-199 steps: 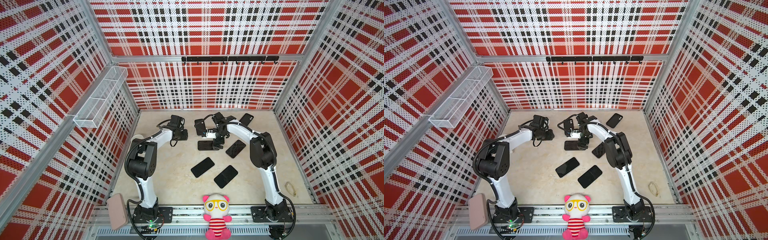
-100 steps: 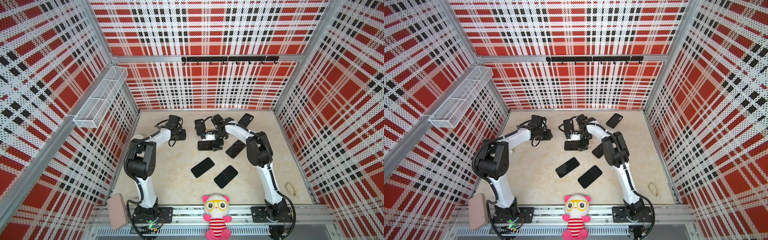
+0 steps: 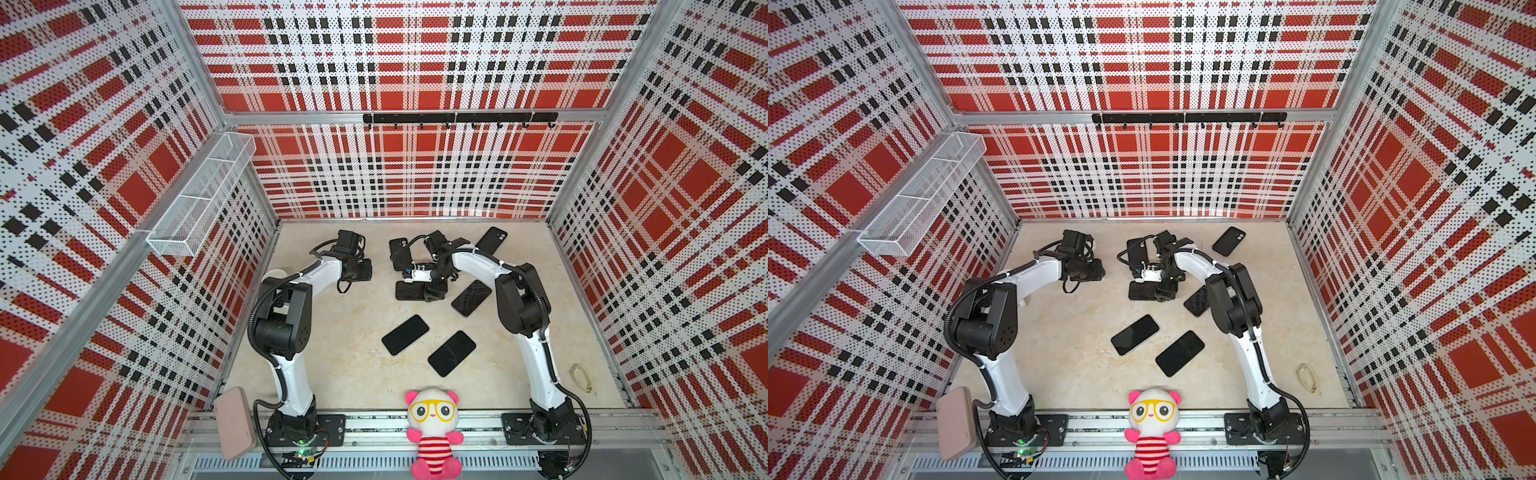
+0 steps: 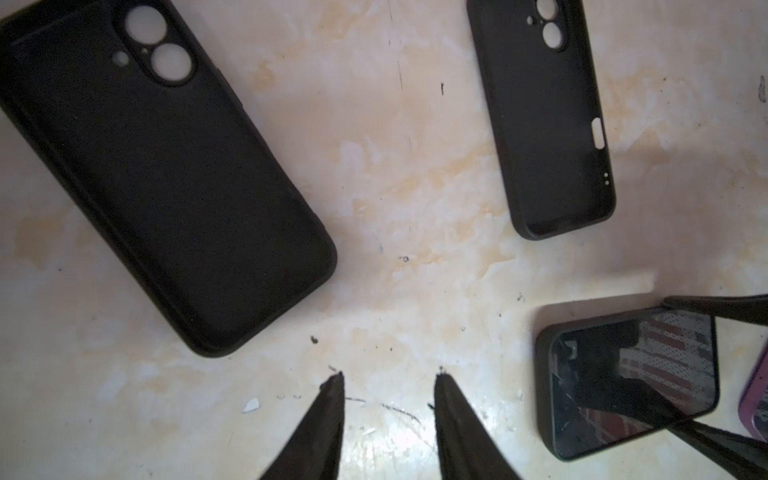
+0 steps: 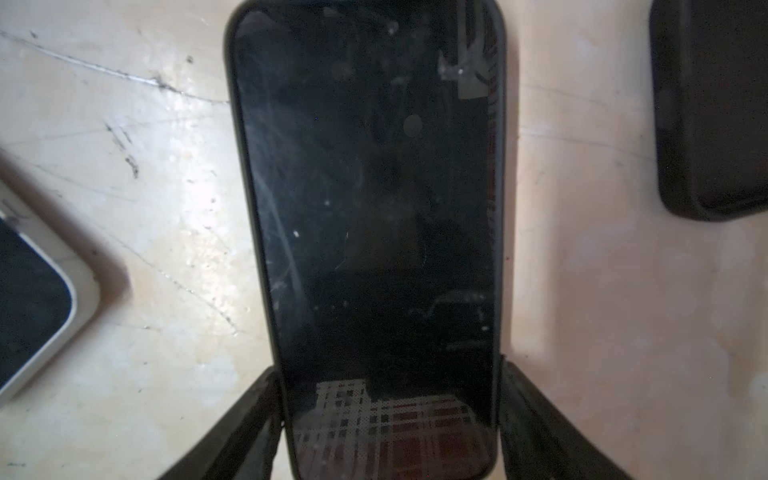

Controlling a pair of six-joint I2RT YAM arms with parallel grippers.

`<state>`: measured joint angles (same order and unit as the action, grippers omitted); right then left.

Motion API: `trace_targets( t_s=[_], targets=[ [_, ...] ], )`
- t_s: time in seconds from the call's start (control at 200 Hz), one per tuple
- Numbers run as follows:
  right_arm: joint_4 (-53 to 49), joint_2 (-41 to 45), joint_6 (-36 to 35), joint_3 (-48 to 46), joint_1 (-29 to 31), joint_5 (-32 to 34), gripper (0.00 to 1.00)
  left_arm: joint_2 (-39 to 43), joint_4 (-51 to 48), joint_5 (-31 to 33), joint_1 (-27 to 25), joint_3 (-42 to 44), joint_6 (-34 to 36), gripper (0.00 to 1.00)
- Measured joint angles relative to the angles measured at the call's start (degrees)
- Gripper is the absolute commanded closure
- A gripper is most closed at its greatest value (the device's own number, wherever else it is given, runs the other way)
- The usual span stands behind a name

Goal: Put the phone into the phone case
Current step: 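Grasp the cased blue-framed phone with the right gripper and lift it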

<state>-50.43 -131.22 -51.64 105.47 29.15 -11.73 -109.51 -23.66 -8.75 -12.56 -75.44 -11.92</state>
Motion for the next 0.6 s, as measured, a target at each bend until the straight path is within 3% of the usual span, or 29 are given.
trace_targets(
  t_s=[0.296,0.601],
  targets=[
    [4.11,5.4,6.64,-7.52,0.04,1.68,0.36,0.15,-0.02,0.02,-0.02,0.0,0.0,0.6],
    [11.08,15.63,17.68,-17.31,-1.66,3.78,0.38,0.66,-0.02,0.04,-0.07,0.0,0.0,0.6]
  ],
)
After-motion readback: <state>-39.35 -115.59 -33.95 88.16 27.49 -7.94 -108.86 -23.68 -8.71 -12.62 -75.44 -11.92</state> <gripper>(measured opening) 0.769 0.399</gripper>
